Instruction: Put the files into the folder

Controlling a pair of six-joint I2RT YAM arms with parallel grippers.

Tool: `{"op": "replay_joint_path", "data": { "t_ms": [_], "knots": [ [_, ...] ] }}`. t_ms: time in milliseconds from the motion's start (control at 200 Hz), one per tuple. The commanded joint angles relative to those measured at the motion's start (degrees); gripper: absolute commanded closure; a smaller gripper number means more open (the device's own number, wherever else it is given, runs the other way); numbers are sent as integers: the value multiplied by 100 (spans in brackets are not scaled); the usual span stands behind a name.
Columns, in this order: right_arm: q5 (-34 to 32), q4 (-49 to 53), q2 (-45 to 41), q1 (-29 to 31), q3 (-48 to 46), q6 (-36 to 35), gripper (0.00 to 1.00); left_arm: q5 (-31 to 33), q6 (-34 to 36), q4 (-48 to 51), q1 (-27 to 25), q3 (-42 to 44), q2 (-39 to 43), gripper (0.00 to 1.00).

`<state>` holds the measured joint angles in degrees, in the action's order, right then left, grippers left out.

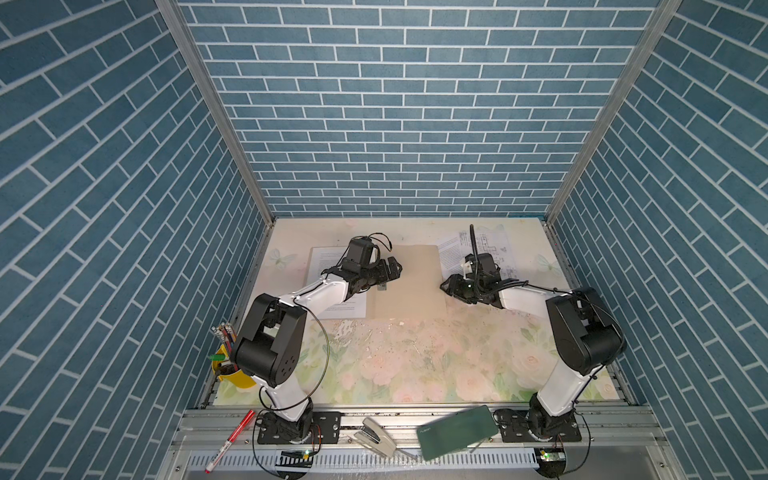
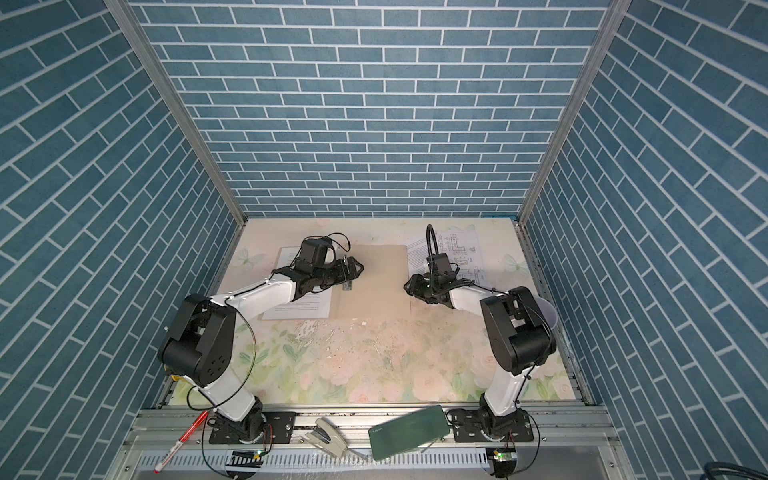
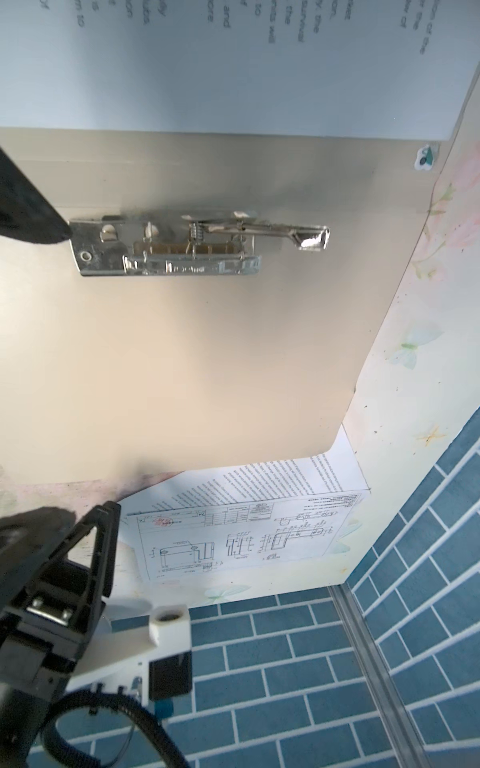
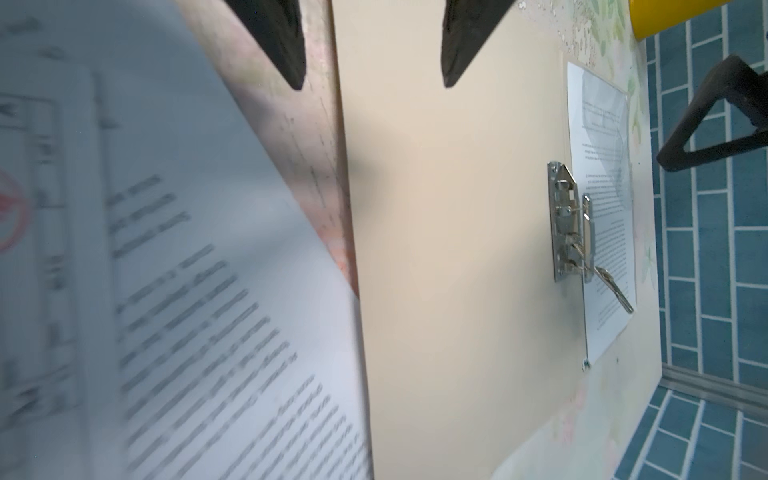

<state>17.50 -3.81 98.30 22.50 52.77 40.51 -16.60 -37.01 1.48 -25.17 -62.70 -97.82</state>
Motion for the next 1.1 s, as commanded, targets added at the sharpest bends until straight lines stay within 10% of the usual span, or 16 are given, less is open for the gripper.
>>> {"op": "replay_joint_path", "data": {
  "t_ms": [0,545,1090],
  "knots": [
    [-421,147,-507,-198,-253,-333,46,101,151,201,-227,-369,-235,3],
    [-1076,710,-1406,-1561,-742,-1145,41,-186,-418,208,-1107,-1641,-1524,15],
    [-443,516,-449,-3189,-121,-1370,21,-316,-457,810,-1409,-4469,-3597,19]
  ]
}}
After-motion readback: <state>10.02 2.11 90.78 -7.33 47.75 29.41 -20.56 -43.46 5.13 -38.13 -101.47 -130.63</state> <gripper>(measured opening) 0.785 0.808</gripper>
